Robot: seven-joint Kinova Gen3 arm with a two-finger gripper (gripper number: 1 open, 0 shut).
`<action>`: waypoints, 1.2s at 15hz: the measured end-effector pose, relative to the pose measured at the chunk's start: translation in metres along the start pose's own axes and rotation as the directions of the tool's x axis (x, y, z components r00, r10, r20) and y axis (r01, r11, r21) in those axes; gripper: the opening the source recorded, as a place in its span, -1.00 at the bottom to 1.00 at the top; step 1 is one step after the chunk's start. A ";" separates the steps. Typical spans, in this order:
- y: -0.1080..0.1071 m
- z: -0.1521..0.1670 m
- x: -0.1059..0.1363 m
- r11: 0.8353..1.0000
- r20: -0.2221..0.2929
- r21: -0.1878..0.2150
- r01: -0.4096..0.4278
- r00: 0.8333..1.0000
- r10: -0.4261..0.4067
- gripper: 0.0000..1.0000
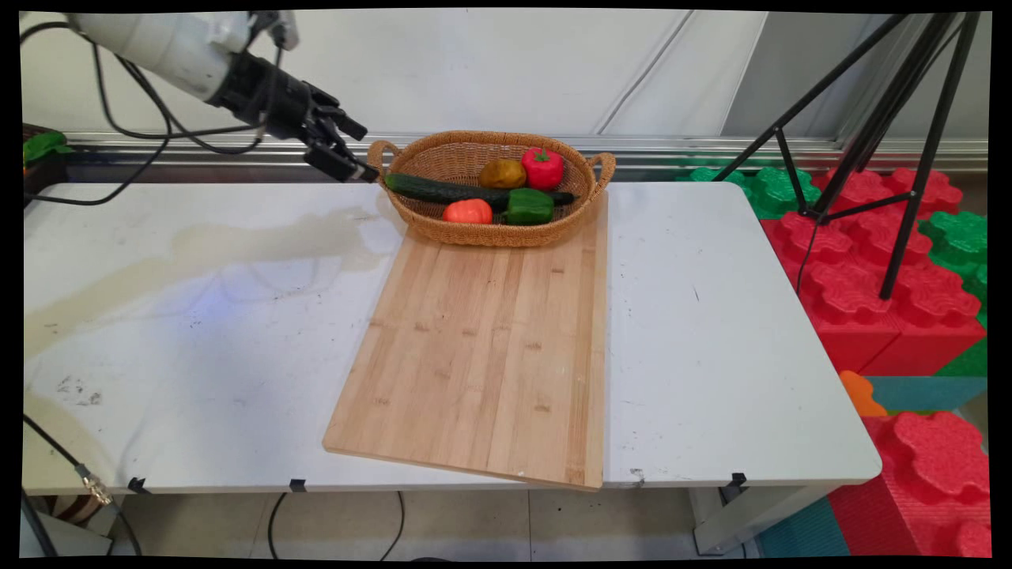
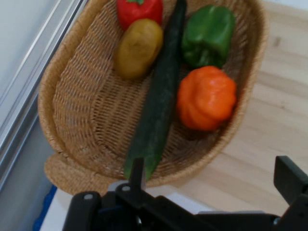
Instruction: Pick up the cucumber from the vegetable basket
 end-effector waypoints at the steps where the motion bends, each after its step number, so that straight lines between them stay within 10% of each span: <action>1: -0.003 0.009 0.003 1.000 0.013 0.012 -0.011 1.000 0.011 1.00; 18: -0.023 0.131 0.033 0.979 0.181 0.059 -0.197 0.966 0.184 1.00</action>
